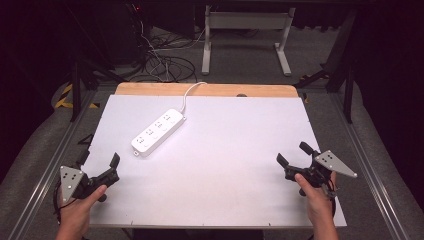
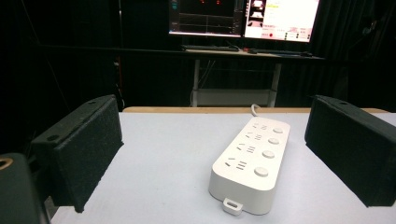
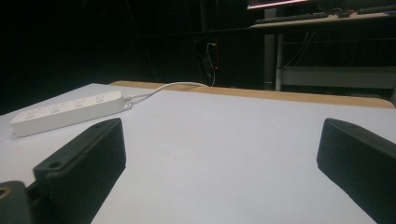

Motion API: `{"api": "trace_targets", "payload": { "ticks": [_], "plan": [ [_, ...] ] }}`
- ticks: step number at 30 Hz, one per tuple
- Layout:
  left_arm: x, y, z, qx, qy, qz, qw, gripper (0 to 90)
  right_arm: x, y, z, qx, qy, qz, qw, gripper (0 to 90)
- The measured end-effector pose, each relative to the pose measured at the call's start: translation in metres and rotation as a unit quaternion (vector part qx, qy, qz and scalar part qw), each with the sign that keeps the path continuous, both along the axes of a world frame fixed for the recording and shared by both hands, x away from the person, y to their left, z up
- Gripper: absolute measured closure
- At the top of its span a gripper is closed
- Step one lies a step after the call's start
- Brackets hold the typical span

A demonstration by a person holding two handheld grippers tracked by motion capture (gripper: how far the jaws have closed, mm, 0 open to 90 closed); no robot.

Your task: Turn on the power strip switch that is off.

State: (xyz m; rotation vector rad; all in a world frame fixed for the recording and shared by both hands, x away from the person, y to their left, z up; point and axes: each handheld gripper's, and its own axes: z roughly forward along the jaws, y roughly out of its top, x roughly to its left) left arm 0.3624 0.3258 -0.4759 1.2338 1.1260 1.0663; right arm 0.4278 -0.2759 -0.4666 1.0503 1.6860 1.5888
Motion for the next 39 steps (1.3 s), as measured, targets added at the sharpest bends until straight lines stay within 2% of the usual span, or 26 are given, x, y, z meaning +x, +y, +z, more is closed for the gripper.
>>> {"api": "trace_targets", "payload": {
  "ticks": [17,19,22,26,34,37,39],
  "plan": [
    [0.0009,-0.0003,0.0009,0.001,0.001,0.002,1.0,5.6,-0.0015,-0.0009,0.0003,0.0,0.0,-0.001,1.0,1.8],
    [0.0011,-0.0004,0.0012,0.0,0.006,0.0,1.0,6.4,-0.0015,-0.001,0.0002,0.0,0.001,-0.001,1.0,1.8],
    [0.0014,-0.0006,0.0013,0.0,0.007,0.0,1.0,8.8,-0.0019,-0.0013,0.0002,0.001,0.001,-0.001,1.0,1.8],
    [0.0011,-0.001,0.0017,0.002,0.01,-0.003,0.9999,19.6,-0.0022,-0.0024,0.0003,0.0,0.0,-0.003,1.0,1.8],
    [0.0004,-0.0027,0.0034,0.01,0.004,-0.01,0.9999,26.8,-0.0024,-0.0026,0.0003,0.0,0.001,-0.001,1.0,1.8],
    [-0.0001,-0.0035,0.0039,0.013,0.007,-0.014,0.9998,30.2,-0.0026,-0.0027,0.0005,0.002,0.0,-0.001,1.0,1.8],
    [-0.0007,-0.0038,0.0046,0.015,0.012,-0.016,0.9997,35.6,-0.003,-0.0031,0.0006,0.003,0.001,-0.002,1.0,1.8]
  ]
}}
